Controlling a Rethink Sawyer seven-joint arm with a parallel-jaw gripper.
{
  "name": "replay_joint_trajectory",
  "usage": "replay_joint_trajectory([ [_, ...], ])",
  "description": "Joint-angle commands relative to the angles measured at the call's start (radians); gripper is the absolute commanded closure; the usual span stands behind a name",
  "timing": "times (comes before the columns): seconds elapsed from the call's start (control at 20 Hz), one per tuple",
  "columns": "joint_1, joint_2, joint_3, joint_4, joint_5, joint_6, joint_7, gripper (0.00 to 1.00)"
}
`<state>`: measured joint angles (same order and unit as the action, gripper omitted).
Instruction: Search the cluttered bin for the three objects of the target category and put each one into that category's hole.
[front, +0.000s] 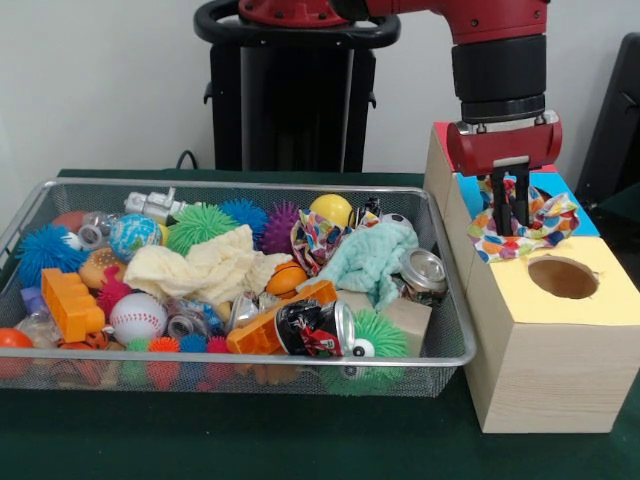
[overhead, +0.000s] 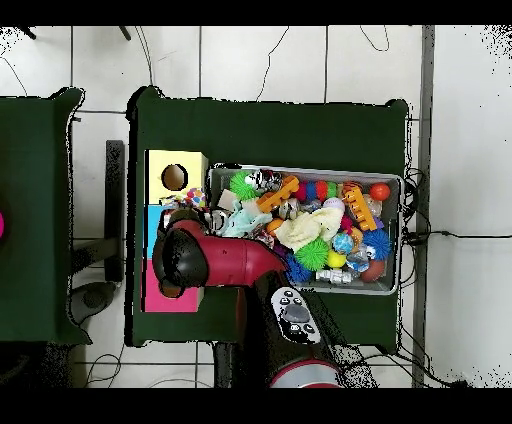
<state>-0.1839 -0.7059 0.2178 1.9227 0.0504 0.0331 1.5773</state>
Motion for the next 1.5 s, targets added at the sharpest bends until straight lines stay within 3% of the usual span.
replay_joint_trajectory([
  [0.05,-0.037,0.084,-0.041,-0.195,0.112,-0.117,0.242,1.00],
  [0.35,0.024,0.080,-0.114,-0.256,0.173,-0.022,0.230,1.00],
  [0.9,0.081,0.087,-0.191,-0.331,0.258,0.038,0.251,1.00],
  [1.35,0.094,0.085,-0.194,-0.324,0.291,0.037,0.238,1.00],
  [1.5,0.103,0.123,-0.208,-0.325,0.294,0.130,0.217,1.00],
])
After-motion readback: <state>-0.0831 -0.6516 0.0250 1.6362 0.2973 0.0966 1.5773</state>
